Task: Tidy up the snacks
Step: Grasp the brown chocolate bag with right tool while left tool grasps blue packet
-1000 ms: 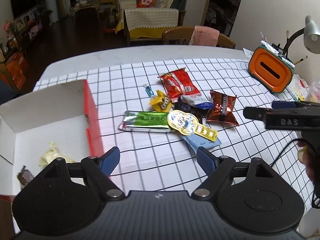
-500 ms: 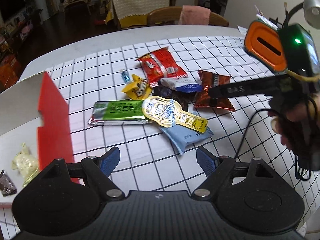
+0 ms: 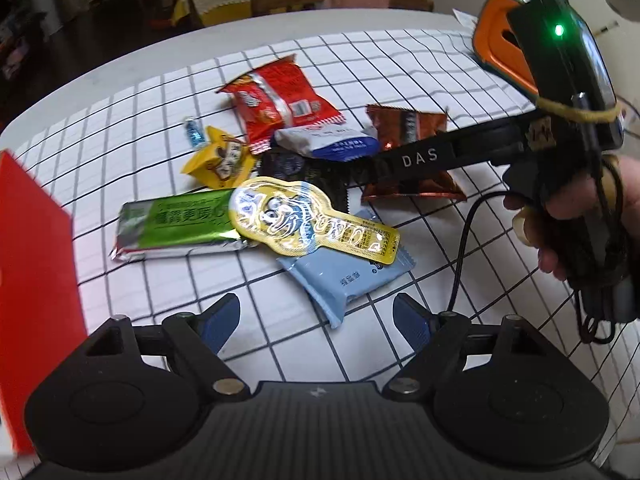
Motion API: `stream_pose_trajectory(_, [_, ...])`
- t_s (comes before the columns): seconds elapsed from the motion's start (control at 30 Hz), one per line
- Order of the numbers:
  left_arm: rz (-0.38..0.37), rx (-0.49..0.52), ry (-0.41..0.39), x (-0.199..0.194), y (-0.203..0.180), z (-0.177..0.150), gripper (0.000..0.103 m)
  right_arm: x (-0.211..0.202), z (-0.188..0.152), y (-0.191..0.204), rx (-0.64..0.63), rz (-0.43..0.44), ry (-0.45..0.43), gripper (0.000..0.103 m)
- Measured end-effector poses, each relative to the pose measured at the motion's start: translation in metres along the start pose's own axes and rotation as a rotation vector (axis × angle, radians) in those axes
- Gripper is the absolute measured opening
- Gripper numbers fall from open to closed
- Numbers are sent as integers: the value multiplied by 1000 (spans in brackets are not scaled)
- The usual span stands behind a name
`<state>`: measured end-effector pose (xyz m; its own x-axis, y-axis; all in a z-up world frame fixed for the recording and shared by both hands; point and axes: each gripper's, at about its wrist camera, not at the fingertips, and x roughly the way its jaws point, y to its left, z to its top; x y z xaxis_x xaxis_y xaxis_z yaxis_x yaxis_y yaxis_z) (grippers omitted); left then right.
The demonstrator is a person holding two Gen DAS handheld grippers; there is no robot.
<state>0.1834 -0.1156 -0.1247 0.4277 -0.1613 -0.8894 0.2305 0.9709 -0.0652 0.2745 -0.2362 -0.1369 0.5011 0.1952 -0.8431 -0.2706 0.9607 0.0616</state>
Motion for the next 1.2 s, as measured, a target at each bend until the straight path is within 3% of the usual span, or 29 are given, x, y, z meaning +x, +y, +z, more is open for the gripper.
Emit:
stream_pose_trajectory(0.2, [-47, 42, 17, 21, 11, 8, 84, -1, -1, -4, -15, 45, -10, 63])
stream_pose_trajectory(0.43, [-112, 110, 46, 36, 11, 21, 84, -6, -2, -11, -19, 91, -39, 53])
stream_pose_trajectory(0.73, [-165, 164, 62, 48, 2, 30, 84, -17, -10, -25, 37, 148, -39, 47])
stream_pose_trajectory(1.07, [-259, 222, 99, 39, -19, 10, 84, -37, -27, -37, 100, 207, -47, 47])
stream_pose_trajectory(1.2, [-222, 246, 82, 37, -31, 6, 84, -48, -36, -40, 113, 221, -57, 47])
